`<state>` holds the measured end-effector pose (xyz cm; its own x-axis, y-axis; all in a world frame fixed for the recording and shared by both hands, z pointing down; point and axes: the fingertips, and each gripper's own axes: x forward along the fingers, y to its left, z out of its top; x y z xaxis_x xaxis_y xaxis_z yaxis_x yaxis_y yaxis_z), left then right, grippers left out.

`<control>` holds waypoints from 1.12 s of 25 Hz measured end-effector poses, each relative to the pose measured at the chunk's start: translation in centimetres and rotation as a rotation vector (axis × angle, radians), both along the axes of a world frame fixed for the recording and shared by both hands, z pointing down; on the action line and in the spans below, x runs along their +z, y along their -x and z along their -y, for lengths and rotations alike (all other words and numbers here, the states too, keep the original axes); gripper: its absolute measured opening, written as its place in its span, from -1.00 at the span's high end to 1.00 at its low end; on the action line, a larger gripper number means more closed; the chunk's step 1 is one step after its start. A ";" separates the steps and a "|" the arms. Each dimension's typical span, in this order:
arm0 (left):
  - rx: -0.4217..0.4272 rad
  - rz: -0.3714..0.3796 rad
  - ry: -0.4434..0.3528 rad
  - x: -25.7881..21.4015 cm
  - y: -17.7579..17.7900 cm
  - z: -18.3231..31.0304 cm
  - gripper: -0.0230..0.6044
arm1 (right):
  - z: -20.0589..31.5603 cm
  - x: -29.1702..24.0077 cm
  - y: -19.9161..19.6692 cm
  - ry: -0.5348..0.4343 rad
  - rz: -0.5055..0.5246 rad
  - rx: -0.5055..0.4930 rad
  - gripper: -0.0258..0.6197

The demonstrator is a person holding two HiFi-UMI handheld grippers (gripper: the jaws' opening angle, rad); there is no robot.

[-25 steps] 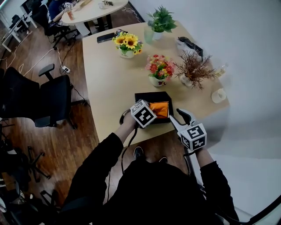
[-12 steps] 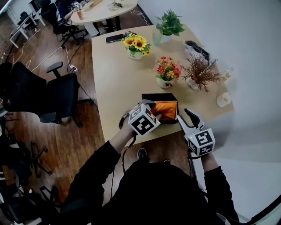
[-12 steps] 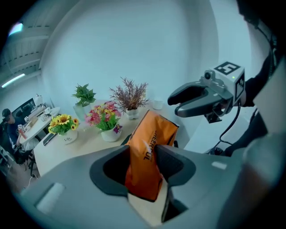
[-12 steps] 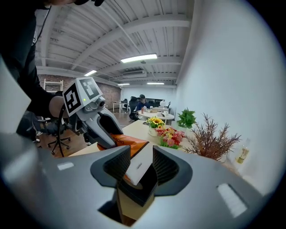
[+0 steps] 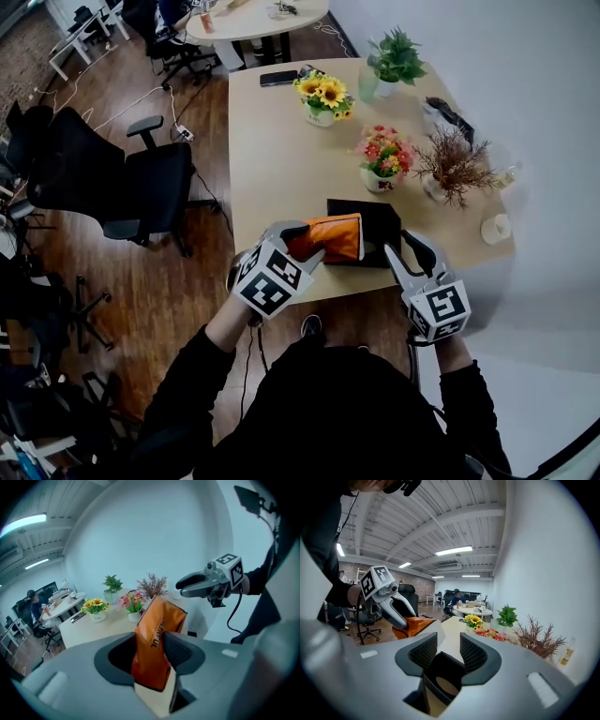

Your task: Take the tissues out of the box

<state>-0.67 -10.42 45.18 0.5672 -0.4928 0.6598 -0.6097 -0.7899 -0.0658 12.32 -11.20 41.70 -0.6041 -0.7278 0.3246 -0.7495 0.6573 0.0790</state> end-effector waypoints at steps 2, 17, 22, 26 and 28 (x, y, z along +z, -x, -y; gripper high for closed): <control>-0.056 0.011 0.006 0.1 2.5 -0.7 0.39 | -0.1 -0.2 1.4 -0.002 0.012 -0.035 0.45; -0.312 0.032 0.074 4.4 13.6 -4.6 0.40 | -0.5 1.7 13.7 0.031 -0.030 -0.325 0.45; -0.300 0.037 0.099 6.3 14.1 -4.1 0.40 | -0.6 2.8 15.3 0.052 -0.055 -0.346 0.45; -0.271 0.052 0.125 8.0 13.8 -3.5 0.40 | -0.1 3.5 15.7 0.067 -0.076 -0.338 0.45; -0.253 0.051 0.135 8.5 13.6 -3.0 0.40 | 0.1 3.8 15.9 0.076 -0.086 -0.335 0.45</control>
